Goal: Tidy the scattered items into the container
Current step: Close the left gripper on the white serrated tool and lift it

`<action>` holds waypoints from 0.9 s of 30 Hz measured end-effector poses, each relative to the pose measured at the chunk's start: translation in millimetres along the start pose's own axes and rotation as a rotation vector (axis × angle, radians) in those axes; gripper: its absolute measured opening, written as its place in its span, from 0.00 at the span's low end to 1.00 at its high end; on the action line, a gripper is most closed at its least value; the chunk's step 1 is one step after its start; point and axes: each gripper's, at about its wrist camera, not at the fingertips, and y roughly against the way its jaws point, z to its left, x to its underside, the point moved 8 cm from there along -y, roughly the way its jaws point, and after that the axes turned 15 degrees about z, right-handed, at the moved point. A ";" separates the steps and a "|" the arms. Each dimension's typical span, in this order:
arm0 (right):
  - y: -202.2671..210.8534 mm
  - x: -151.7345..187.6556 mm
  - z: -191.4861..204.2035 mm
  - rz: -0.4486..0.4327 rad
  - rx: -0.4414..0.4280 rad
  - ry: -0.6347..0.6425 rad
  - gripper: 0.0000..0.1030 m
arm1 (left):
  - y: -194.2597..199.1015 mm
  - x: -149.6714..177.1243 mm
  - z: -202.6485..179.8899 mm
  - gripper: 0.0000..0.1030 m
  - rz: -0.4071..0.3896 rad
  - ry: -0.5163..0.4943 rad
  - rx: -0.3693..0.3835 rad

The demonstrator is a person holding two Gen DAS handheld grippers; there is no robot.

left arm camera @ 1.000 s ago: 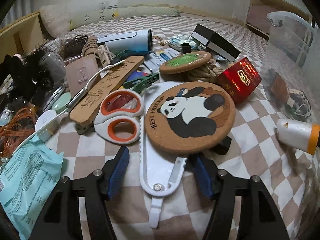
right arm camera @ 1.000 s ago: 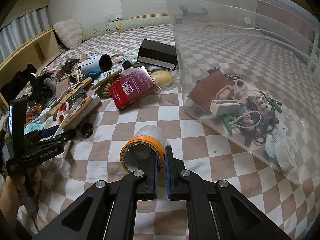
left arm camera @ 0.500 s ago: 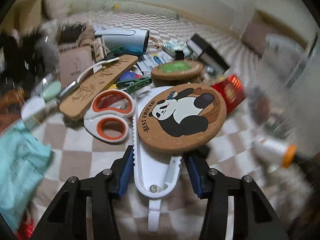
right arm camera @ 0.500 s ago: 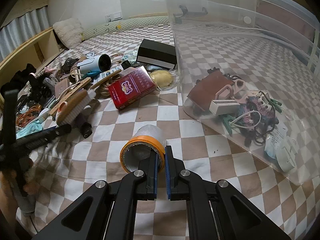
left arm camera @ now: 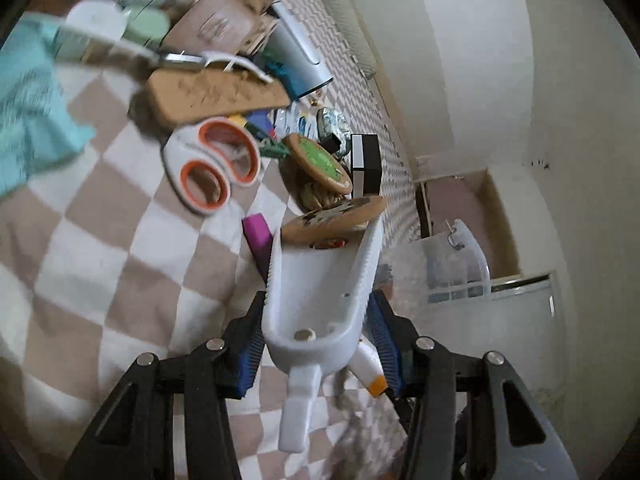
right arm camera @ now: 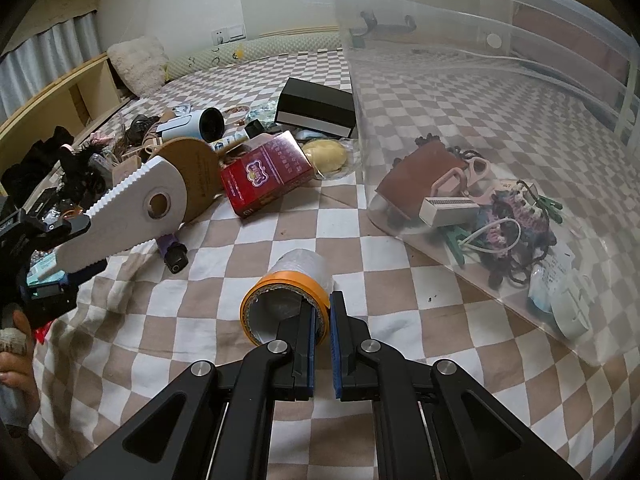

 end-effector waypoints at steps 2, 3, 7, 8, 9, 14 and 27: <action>1.3 0.3 0.2 -0.002 0.002 0.003 0.07 | 1.3 -0.3 -4.8 0.48 -0.006 -0.028 -0.043; 1.4 0.7 0.0 -0.001 0.002 0.003 0.07 | 0.8 0.5 -8.1 0.48 -0.009 -0.061 -0.088; 0.6 1.6 -0.4 0.003 0.002 0.004 0.07 | -7.1 6.5 -20.1 0.48 -0.026 -0.234 -0.347; 0.3 1.7 0.0 0.004 0.002 0.006 0.07 | -10.0 8.6 -23.0 0.48 -0.031 -0.289 -0.432; -0.2 1.6 0.5 0.004 0.004 0.009 0.07 | -14.6 11.1 -22.4 0.48 -0.026 -0.324 -0.483; -1.3 1.8 2.2 0.003 0.009 0.020 0.07 | -33.4 19.6 -8.7 0.48 0.009 -0.392 -0.615; -5.3 0.7 4.8 0.011 -0.004 0.025 0.07 | -66.4 3.8 -0.6 0.59 -0.005 -0.537 -0.896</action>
